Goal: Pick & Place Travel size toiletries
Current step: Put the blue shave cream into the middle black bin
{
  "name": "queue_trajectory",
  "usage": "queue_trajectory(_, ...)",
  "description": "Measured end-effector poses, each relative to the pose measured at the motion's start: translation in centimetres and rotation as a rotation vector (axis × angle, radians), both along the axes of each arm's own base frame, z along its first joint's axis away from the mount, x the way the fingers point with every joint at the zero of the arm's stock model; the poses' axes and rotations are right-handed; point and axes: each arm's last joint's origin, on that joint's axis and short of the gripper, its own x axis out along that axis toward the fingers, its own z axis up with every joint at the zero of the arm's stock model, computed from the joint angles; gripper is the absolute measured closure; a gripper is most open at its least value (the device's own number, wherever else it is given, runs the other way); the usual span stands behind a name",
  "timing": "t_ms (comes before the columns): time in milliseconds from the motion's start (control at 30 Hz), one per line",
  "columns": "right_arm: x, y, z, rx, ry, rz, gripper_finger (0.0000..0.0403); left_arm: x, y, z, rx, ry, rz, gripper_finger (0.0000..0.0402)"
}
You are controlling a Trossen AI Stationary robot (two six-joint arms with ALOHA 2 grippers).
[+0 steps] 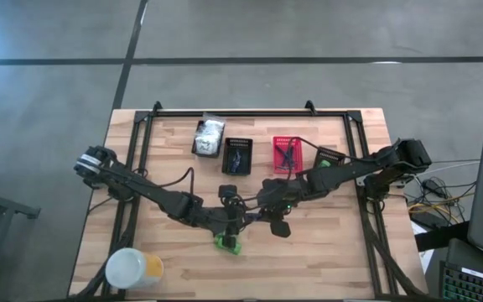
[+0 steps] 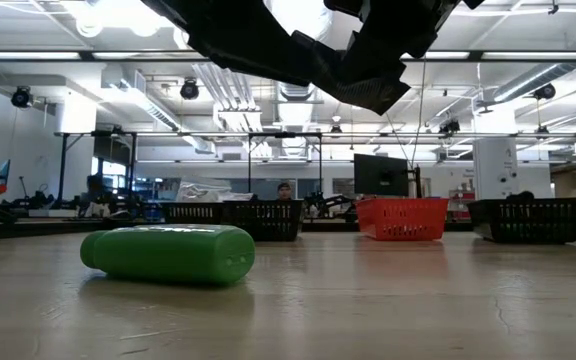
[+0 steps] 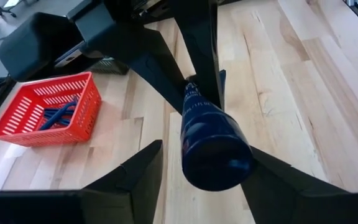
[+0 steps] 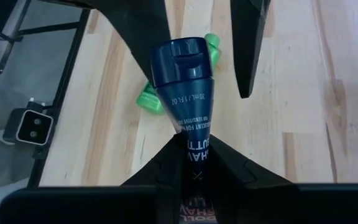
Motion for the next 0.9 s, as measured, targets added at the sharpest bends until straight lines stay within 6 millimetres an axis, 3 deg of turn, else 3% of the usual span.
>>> queue_trajectory(233, -0.01, 0.0, -0.03, -0.006, -0.001, 0.0, 0.0362, 0.0, 0.03, 0.02, -0.002, -0.001, 0.004, 0.0172)
queue_trajectory(633, -0.17, -0.02, -0.42, -0.008, 0.012, -0.004, 0.0345, -0.02, 0.02, 0.02, -0.002, 0.001, 0.002, 0.0174)
queue_trajectory(900, -0.08, 0.0, -0.37, -0.004, -0.005, -0.004, 0.0363, -0.02, 0.03, 0.02, -0.003, 0.001, 0.0, 0.0175)
